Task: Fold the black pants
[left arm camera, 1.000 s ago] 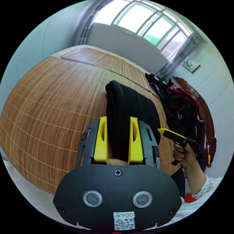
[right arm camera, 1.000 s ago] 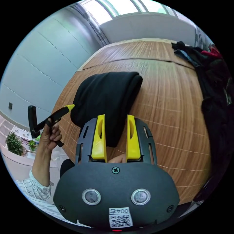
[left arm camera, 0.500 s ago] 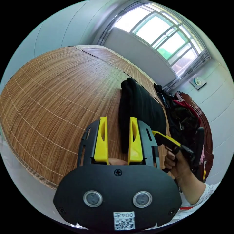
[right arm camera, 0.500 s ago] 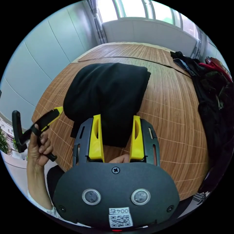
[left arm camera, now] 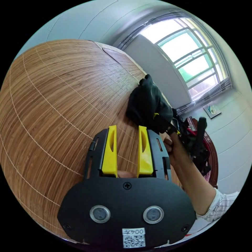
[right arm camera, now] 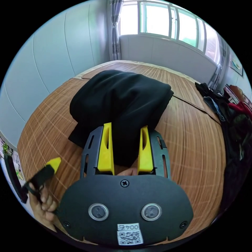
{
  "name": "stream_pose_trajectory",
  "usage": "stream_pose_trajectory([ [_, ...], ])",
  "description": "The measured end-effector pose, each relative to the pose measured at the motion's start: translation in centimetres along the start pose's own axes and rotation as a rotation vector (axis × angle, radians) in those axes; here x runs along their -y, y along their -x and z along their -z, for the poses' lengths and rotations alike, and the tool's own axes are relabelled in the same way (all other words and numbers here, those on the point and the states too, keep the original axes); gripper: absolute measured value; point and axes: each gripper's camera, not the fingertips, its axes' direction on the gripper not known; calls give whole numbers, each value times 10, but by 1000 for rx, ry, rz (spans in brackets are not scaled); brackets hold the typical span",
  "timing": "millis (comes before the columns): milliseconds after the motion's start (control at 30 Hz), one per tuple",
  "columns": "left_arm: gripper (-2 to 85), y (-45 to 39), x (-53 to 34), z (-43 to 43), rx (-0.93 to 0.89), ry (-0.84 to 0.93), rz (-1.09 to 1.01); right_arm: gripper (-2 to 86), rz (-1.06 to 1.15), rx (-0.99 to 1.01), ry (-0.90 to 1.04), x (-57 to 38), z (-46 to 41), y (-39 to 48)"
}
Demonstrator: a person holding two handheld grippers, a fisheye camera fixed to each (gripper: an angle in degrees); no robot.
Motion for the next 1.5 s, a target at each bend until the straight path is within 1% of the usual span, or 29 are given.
stream_pose_trajectory([
  [167, 98, 37, 20, 13, -139, -54, 111, 145, 13, 30, -4, 75, -48, 24],
  [333, 92, 38, 39, 17, -97, -40, 72, 139, 76, 60, 22, 143, -87, 46],
  [467, 84, 52, 49, 19, -133, -37, 100, 139, 99, 112, 12, 196, -124, 61],
  [567, 78, 56, 53, 18, -128, -34, 98, 138, 110, 140, 16, 233, -149, 79],
  [733, 77, 57, 54, 15, -87, -40, 69, 136, 176, 175, 0, 279, -182, 112],
  [833, 75, 66, 51, 11, -109, -45, 87, 136, 185, 218, 10, 305, -198, 124],
  [900, 74, 67, 48, 7, -103, -45, 83, 137, 211, 205, 11, 317, -205, 135],
  [1000, 74, 68, 41, 1, -83, -46, 70, 139, 135, 202, 28, 327, -203, 134],
  [1033, 73, 71, 38, -2, -89, -48, 72, 138, 79, 187, 15, 323, -193, 125],
  [1100, 74, 73, 32, -6, -93, -50, 70, 124, 3, 209, -98, 300, -167, 102],
  [1133, 74, 73, 27, -9, -90, -53, 65, 111, -45, 261, -131, 280, -151, 81],
  [1167, 75, 74, 23, -13, -90, -51, 63, 101, -69, 347, -121, 257, -134, 59],
  [1200, 75, 75, 20, -15, -92, -51, 64, 98, -74, 383, -110, 244, -126, 47],
  [1300, 76, 80, 7, -25, -108, -49, 70, 81, -87, 477, -96, 163, -63, -21],
  [1367, 75, 82, -4, -36, -134, -25, 58, 61, -94, 513, -116, 82, 10, -89],
  [1400, 75, 82, -7, -39, -139, -19, 54, 56, -102, 514, -117, 61, 30, -107],
  [1433, 72, 82, -13, -45, -149, -5, 40, 42, -128, 502, -116, 15, 71, -143],
  [1467, 68, 79, -19, -51, -176, 17, 4, 26, -158, 461, -111, -33, 111, -178],
  [1500, 63, 77, -23, -54, -187, 24, -17, 17, -174, 435, -104, -57, 131, -195],
])
